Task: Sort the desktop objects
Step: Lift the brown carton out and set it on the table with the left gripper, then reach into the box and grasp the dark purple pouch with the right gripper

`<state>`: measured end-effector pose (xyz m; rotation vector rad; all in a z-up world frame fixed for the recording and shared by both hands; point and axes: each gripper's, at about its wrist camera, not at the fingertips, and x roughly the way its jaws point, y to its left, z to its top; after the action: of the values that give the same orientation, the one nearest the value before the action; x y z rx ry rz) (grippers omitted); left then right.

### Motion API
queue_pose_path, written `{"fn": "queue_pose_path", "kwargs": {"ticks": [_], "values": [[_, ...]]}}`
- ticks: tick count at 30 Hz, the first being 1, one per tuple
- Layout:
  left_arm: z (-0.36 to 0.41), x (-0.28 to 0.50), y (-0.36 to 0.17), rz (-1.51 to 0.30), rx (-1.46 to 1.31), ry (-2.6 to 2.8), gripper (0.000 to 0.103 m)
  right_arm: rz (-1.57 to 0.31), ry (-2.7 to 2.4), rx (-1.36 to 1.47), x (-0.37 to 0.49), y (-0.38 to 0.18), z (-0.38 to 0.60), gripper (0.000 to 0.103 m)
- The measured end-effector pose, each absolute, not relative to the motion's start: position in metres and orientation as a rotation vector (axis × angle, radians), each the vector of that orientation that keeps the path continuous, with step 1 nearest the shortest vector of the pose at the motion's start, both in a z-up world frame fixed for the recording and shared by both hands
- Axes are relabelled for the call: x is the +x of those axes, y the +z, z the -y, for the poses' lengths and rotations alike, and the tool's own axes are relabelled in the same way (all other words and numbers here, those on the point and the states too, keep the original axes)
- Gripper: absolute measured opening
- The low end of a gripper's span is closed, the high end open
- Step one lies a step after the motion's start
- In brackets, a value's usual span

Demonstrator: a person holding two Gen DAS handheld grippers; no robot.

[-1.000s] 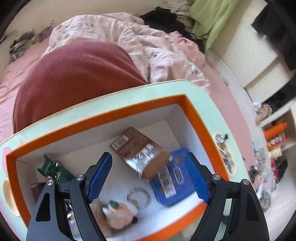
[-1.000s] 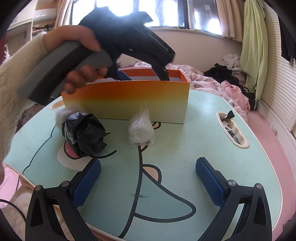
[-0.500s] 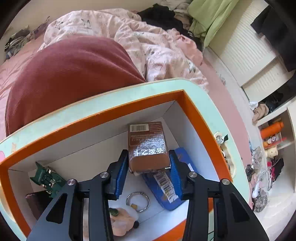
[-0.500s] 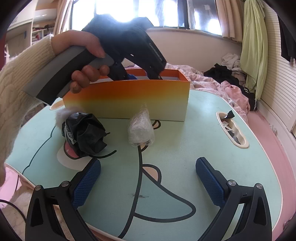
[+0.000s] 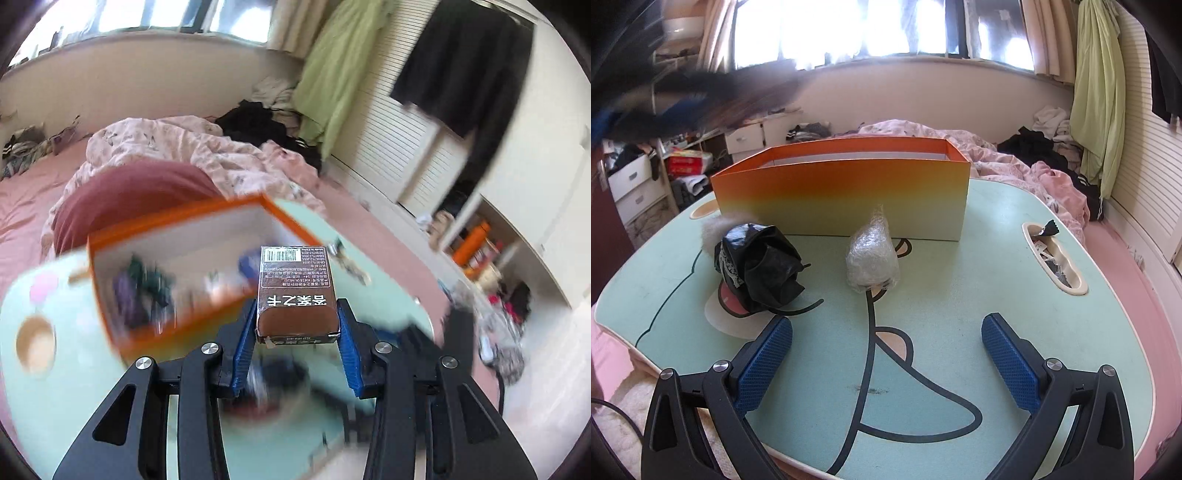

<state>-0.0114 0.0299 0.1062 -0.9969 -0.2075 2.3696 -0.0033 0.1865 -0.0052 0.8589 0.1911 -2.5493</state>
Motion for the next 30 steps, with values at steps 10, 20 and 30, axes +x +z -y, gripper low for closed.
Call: {"fn": "queue_pose_path", "kwargs": {"ticks": [10,20,30], "values": [[-0.017,0.022,0.021,0.167,-1.115,2.401,0.044,-0.202,-2.554,0.858,-0.003,-0.003,-0.188,0.103],[-0.032,0.042,0.020,0.022,-1.097,2.717,0.081,-0.200,-2.553,0.858,-0.002,-0.004,-0.191,0.103],[-0.041,0.042,0.001,-0.010,-1.009,2.780,0.103,-0.201,-2.553,0.856,-0.001,-0.004,-0.193,0.103]]}}
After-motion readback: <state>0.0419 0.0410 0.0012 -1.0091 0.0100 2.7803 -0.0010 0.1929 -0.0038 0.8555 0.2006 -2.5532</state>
